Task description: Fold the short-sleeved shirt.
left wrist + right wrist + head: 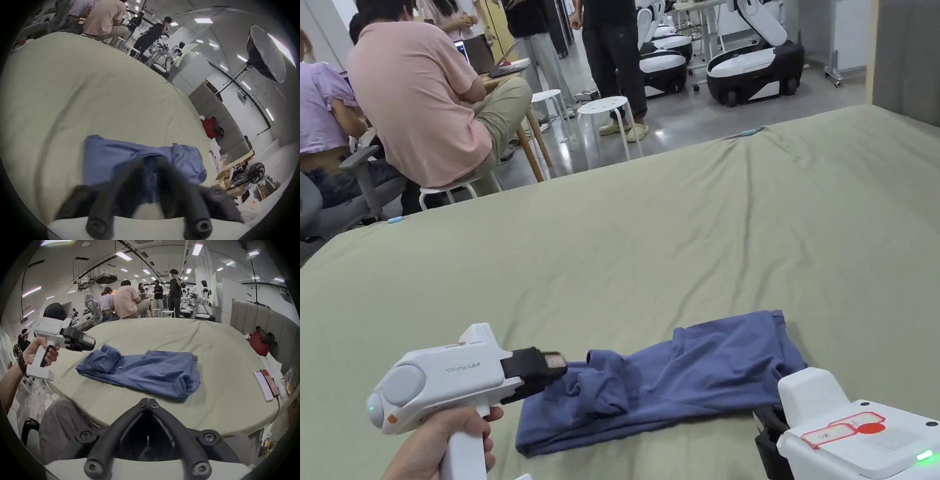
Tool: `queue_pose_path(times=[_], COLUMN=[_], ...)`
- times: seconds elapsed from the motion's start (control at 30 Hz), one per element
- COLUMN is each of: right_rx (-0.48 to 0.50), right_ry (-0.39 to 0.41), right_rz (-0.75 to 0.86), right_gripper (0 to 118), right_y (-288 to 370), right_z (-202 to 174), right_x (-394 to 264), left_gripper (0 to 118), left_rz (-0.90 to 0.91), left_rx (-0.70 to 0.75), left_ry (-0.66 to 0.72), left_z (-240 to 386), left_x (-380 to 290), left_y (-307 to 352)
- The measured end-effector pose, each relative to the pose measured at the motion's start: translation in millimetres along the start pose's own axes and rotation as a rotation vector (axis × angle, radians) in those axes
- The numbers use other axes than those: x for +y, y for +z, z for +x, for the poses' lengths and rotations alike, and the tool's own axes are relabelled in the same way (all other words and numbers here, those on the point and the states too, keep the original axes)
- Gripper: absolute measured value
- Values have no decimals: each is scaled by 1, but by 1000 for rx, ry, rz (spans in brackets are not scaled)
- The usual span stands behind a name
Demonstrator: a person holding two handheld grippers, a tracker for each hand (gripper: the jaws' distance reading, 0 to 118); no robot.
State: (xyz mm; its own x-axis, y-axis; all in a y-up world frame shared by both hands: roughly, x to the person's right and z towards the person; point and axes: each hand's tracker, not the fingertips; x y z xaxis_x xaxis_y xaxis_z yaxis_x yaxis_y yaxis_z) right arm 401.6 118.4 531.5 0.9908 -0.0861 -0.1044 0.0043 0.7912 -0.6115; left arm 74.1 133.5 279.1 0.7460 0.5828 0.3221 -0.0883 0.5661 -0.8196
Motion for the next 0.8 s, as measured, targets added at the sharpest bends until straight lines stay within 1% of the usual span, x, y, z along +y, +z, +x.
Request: queue_pose_path(times=[0.07,0.2,0.27,0.37,0.5,0.63,0.7,0.8], right_rx=[15,41,44,16,-12,-48,-49,-42], right_ry=[12,28,29,19,9,31,32,33], right_rz=[2,8,0,-18,-37,-57,-58,-58], right_gripper=[0,0,0,0,0,0,0,0], right_y=[-3,-2,-2,-3,-4,-5,-6,-10], right_z=[-6,-13,-13,-9,0,1,1,-3], right_x=[3,6,5,1,0,0,1,4], left_gripper=[0,0,0,0,0,0,0,0], left_rz=[-11,-43,-63,-150,-202,-243,-237,-235], left_rx=[54,-11,-18,-54,-122,-155,-146,-156], left_ry=[-21,49,46,1,-16,-10,-16,-12], left_z=[-8,-21,-19,-8,21,47,54,59], left_x=[-2,-2,-3,-11,-24,-36,-37,-31], left_y=[-1,-14,-27,-54,-94,-135,-144,-136])
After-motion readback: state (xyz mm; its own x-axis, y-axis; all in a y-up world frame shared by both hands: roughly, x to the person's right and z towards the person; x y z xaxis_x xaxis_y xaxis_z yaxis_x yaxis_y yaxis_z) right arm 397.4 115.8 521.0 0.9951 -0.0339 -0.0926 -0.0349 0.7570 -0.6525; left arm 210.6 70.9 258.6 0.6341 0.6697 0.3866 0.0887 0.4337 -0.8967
